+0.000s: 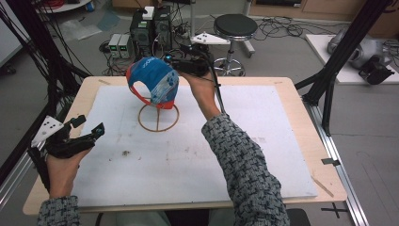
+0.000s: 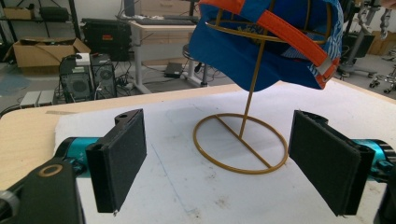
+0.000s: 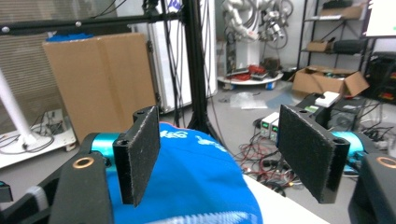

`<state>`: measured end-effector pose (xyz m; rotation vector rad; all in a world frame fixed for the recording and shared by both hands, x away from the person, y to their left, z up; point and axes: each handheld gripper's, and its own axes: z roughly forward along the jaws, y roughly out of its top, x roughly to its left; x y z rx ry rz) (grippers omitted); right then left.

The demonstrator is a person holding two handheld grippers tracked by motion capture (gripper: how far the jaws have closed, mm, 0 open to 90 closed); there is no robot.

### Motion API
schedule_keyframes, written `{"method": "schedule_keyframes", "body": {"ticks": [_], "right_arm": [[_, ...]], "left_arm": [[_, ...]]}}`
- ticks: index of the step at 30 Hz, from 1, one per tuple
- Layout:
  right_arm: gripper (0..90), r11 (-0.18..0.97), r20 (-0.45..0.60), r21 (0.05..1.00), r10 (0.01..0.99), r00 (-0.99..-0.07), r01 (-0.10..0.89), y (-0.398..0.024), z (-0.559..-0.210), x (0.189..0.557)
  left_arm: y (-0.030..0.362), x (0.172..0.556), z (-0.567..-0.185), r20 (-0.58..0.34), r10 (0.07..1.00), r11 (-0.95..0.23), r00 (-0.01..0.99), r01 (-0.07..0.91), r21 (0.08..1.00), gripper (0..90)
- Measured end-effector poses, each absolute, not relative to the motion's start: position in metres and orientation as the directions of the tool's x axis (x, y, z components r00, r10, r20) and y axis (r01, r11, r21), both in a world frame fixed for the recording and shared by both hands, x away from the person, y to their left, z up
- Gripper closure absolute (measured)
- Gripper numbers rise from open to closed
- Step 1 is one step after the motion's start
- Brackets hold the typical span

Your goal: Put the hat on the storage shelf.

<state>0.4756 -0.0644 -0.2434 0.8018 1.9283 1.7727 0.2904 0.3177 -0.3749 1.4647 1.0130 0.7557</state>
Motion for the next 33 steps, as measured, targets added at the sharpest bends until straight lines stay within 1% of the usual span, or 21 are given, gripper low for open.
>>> {"method": "schedule_keyframes", "body": {"ticks": [2, 5, 12, 21, 27, 33], "right_arm": [[28.7, 0.021, 0.088, 0.991, 0.661, -0.745, 0.135, -0.075, -0.244, 0.475], [26.3, 0.008, 0.106, 0.989, 0.674, -0.731, 0.151, -0.091, -0.242, 0.476], [23.8, -0.043, 0.11, 0.993, 0.711, -0.695, 0.113, -0.13, -0.228, 0.471], [20.5, -0.059, 0.099, 0.995, 0.752, -0.652, 0.083, -0.173, -0.214, 0.459], [16.7, -0.062, 0.089, 0.996, 0.783, -0.616, 0.065, -0.203, -0.205, 0.449], [15.9, -0.063, 0.082, 0.997, 0.807, -0.585, 0.054, -0.233, -0.198, 0.437]], "left_arm": [[0.317, 0.291, -0.375, -0.087, 0.902, 0.014, 0.422, 0.174, 0.985, 19.6], [0.317, 0.291, -0.375, -0.085, 0.903, 0.01, 0.421, 0.175, 0.984, 19.6], [0.316, 0.291, -0.376, -0.088, 0.903, 0.011, 0.42, 0.183, 0.983, 19.6], [0.315, 0.291, -0.376, -0.083, 0.903, 0.007, 0.421, 0.178, 0.984, 19.6], [0.315, 0.292, -0.377, -0.081, 0.903, 0.003, 0.421, 0.183, 0.983, 19.6], [0.315, 0.292, -0.377, -0.082, 0.904, 0.003, 0.419, 0.185, 0.983, 19.6]]}}
